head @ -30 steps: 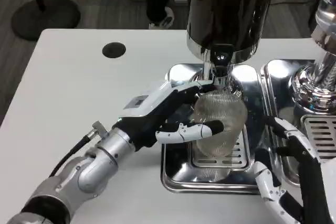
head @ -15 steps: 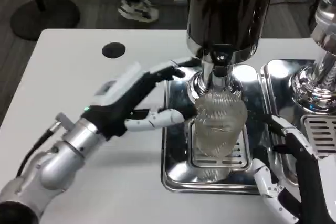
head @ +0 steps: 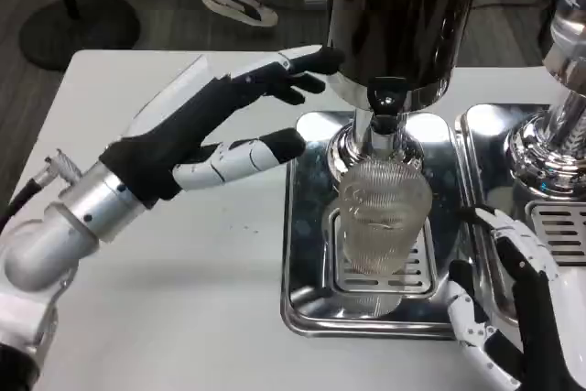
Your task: Grasp the cup under the faucet to collect the drink, then remove the cup.
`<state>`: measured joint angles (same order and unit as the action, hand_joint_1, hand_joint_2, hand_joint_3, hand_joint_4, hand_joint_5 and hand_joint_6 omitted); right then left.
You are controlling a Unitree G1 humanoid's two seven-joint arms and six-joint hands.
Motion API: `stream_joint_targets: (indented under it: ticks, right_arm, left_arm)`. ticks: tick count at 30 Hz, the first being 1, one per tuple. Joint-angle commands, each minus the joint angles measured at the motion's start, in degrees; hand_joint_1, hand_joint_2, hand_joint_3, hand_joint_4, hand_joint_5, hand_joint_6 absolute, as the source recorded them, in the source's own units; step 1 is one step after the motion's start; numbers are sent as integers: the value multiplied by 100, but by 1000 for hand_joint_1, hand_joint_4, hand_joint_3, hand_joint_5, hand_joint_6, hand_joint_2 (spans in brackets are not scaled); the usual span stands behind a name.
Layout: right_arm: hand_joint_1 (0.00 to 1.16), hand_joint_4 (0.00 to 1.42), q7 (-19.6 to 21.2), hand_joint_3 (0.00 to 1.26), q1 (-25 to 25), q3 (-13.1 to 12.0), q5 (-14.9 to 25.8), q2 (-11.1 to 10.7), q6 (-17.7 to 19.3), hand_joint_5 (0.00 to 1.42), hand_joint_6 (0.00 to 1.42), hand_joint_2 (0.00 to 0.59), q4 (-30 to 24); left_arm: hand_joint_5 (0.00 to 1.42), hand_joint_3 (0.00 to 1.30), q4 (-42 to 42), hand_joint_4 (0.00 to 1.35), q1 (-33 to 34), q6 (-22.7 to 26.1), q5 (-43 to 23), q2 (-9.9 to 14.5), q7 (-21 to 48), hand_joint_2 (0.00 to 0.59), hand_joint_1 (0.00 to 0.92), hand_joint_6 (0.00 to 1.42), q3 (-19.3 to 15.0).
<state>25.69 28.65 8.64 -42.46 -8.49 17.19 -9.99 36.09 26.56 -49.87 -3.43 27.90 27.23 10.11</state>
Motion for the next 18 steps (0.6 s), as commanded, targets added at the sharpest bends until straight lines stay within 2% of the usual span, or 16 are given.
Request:
stream_joint_targets:
  ticks: [1,9,18]
  right_arm:
    - [394,143,-75,273,13,-25,-245,-128,-270,111,201,541,-203]
    - [388,131,-180,263,22,4,-219,-177,-475,104,193,549,-273]
    - [376,129,-220,260,6,63,-144,-181,-482,97,178,556,-215]
  left_arm:
    - [238,191,-84,175,175,249,-236,-11,597,82,3,303,-89]
    - [221,191,-59,165,363,501,-192,-108,1198,65,0,269,-80]
    - [209,185,-174,151,546,712,-200,-243,1345,58,0,230,-132]
